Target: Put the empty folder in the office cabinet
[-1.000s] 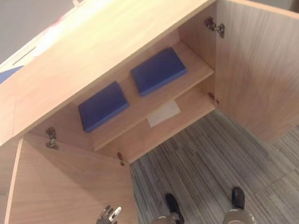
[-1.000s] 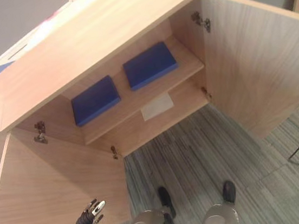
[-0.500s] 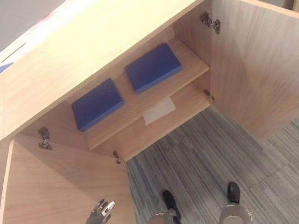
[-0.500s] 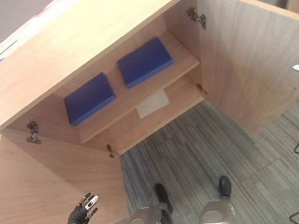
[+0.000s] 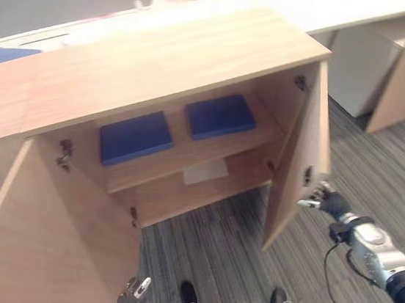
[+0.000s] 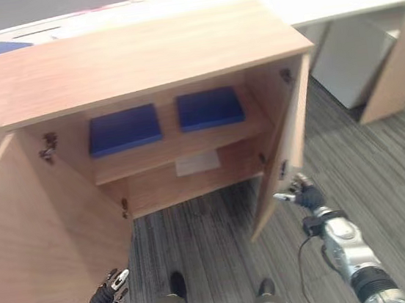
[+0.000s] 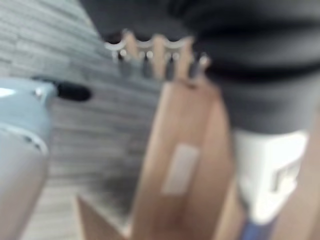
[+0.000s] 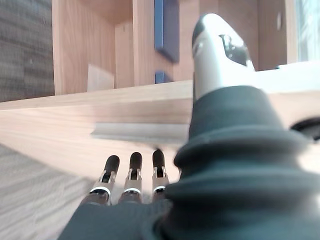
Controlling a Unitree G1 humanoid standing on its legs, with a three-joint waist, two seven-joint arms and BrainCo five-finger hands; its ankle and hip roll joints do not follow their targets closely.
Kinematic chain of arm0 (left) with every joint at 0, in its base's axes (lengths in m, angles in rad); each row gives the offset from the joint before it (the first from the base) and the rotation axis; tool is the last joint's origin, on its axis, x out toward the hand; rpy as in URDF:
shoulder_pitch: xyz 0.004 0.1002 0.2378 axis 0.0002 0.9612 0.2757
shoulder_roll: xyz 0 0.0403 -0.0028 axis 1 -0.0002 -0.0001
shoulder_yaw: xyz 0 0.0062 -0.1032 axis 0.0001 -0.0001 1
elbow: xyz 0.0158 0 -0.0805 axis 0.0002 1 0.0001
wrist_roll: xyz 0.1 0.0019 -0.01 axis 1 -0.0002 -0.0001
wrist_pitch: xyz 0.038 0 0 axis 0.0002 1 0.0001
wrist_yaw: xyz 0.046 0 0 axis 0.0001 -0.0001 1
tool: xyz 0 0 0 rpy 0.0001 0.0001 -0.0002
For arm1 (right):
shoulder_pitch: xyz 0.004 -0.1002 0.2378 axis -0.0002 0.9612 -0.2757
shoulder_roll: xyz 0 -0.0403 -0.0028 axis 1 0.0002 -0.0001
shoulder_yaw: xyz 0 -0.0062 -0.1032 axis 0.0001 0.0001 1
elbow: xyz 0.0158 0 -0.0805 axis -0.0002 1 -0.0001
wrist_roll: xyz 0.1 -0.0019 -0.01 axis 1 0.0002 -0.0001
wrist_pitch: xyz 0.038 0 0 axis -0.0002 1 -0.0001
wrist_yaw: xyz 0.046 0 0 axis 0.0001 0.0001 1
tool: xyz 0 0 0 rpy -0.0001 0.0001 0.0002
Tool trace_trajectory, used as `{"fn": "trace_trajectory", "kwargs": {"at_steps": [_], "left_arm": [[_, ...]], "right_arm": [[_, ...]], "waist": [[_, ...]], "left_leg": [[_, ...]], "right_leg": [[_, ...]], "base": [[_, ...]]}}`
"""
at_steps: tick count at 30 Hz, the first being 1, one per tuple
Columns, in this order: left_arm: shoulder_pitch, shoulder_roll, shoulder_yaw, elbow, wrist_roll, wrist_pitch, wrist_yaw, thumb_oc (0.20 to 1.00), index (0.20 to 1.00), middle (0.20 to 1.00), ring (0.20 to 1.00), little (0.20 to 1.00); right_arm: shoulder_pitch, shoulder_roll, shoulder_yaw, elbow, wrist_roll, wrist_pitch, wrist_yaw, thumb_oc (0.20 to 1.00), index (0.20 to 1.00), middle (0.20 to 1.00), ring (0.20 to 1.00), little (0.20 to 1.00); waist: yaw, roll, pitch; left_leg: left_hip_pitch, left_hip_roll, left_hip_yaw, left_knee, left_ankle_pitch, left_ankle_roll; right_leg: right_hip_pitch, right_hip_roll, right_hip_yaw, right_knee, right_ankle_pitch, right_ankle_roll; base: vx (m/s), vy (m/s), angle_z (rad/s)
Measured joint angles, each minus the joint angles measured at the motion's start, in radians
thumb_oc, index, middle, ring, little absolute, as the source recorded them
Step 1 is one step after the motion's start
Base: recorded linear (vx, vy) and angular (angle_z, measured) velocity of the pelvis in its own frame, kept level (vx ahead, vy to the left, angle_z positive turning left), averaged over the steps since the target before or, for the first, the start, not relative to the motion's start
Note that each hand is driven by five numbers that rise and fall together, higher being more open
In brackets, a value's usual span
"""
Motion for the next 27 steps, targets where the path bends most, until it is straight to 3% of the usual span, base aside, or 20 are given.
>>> {"fn": "trace_trajectory", "kwargs": {"at_steps": [4,8,14,18,19,21,22,24,25,26,27], "left_arm": [[0.053,-0.005,0.002,0.000,0.000,-0.016,0.024,1.000,1.000,1.000,1.000,1.000],[0.082,-0.002,0.000,0.000,0.000,-0.031,0.035,1.000,1.000,1.000,1.000,1.000],[0.052,-0.003,-0.002,-0.001,0.011,-0.038,0.051,1.000,1.000,1.000,1.000,1.000],[0.017,-0.001,-0.002,-0.004,0.078,-0.076,0.133,1.000,1.000,1.000,1.000,1.000],[0.005,-0.003,-0.002,-0.004,0.091,-0.082,0.179,1.000,1.000,1.000,1.000,1.000],[-0.025,0.010,0.003,-0.007,0.120,-0.129,0.265,1.000,1.000,1.000,1.000,1.000],[-0.031,0.031,0.016,-0.007,0.124,-0.144,0.293,1.000,1.000,1.000,1.000,1.000],[-0.031,0.052,0.043,-0.015,0.141,-0.145,0.331,1.000,1.000,1.000,1.000,1.000],[-0.037,0.072,0.076,-0.062,0.145,-0.156,0.382,1.000,1.000,1.000,1.000,1.000],[-0.037,0.072,0.076,-0.062,0.145,-0.156,0.382,1.000,1.000,1.000,1.000,1.000],[-0.020,0.065,0.077,-0.083,0.145,-0.158,0.400,1.000,1.000,1.000,1.000,1.000]], "right_arm": [[0.011,0.084,0.119,-0.056,-0.040,-0.011,0.013,1.000,1.000,1.000,1.000,1.000],[-0.032,0.122,0.149,-0.040,-0.055,-0.014,0.010,1.000,1.000,1.000,1.000,1.000],[-0.207,0.150,0.170,0.026,-0.054,-0.014,-0.099,1.000,1.000,1.000,1.000,1.000],[-0.227,0.151,0.148,0.093,-0.056,-0.002,-0.171,1.000,1.000,1.000,1.000,1.000],[-0.180,0.142,0.115,0.093,-0.057,0.006,-0.187,1.000,1.000,1.000,1.000,1.000],[-0.055,0.075,0.088,0.096,-0.059,0.028,-0.212,1.000,1.000,1.000,1.000,1.000],[-0.020,0.066,0.087,0.113,-0.062,0.035,-0.216,1.000,1.000,1.000,1.000,1.000],[0.004,0.067,0.081,0.151,-0.080,0.035,-0.211,1.000,1.000,1.000,1.000,1.000],[0.062,0.044,0.075,0.213,-0.112,0.044,-0.208,1.000,1.000,1.000,1.000,1.000],[0.062,0.044,0.075,0.213,-0.112,0.044,-0.208,1.000,1.000,1.000,1.000,1.000],[0.078,0.034,0.073,0.212,-0.118,0.057,-0.208,1.000,1.000,1.000,1.000,1.000]], "waist": [[0.035,-0.009,-0.018],[0.070,-0.026,-0.024],[0.082,-0.015,-0.016],[0.094,-0.011,-0.004],[0.085,-0.003,0.001],[0.038,0.025,0.018],[0.036,0.006,0.019],[0.029,0.001,0.018],[0.009,0.030,0.022],[0.009,0.030,0.022],[0.022,0.053,0.028]], "left_leg": [[-0.003,-0.023,0.002,0.010,0.001,0.005],[-0.003,-0.035,-0.002,-0.003,0.003,0.007],[0.008,-0.035,-0.021,-0.002,0.005,0.010],[0.013,-0.035,-0.031,-0.003,0.003,0.015],[0.010,-0.032,-0.058,-0.003,0.001,0.018],[-0.016,-0.021,-0.154,-0.003,0.007,0.027],[-0.022,-0.019,-0.163,-0.002,0.009,0.027],[-0.037,-0.010,-0.195,0.008,0.031,0.013],[-0.068,0.050,-0.279,0.007,0.054,-0.011],[-0.068,0.050,-0.279,0.007,0.054,-0.011],[-0.066,0.091,-0.282,0.009,0.065,0.028]], "right_leg": [[0.036,-0.024,-0.024,0.001,-0.008,0.018],[0.037,-0.031,-0.023,0.004,-0.009,0.019],[0.050,-0.027,-0.035,0.005,-0.018,0.026],[0.062,-0.027,-0.038,0.010,-0.017,0.026],[0.057,-0.027,-0.009,0.039,-0.024,0.022],[0.021,-0.039,0.152,0.134,-0.086,0.022],[0.009,-0.052,0.185,0.101,-0.085,0.022],[0.010,-0.039,0.196,0.062,-0.086,0.019],[0.022,0.055,0.193,0.049,-0.097,0.006],[0.022,0.055,0.193,0.049,-0.097,0.006],[0.025,0.105,0.188,0.049,-0.108,-0.011]], "base": [[0.07,0.069,0.30],[0.06,0.058,0.14],[0.02,0.050,0.05],[-0.02,-0.122,0.10],[-0.04,-0.182,0.56],[-0.07,-0.422,1.05],[-0.13,-0.597,0.75],[-0.14,-0.426,0.59],[-0.10,-0.223,0.80],[-0.12,-0.270,0.79],[-0.14,-0.189,0.07]]}}
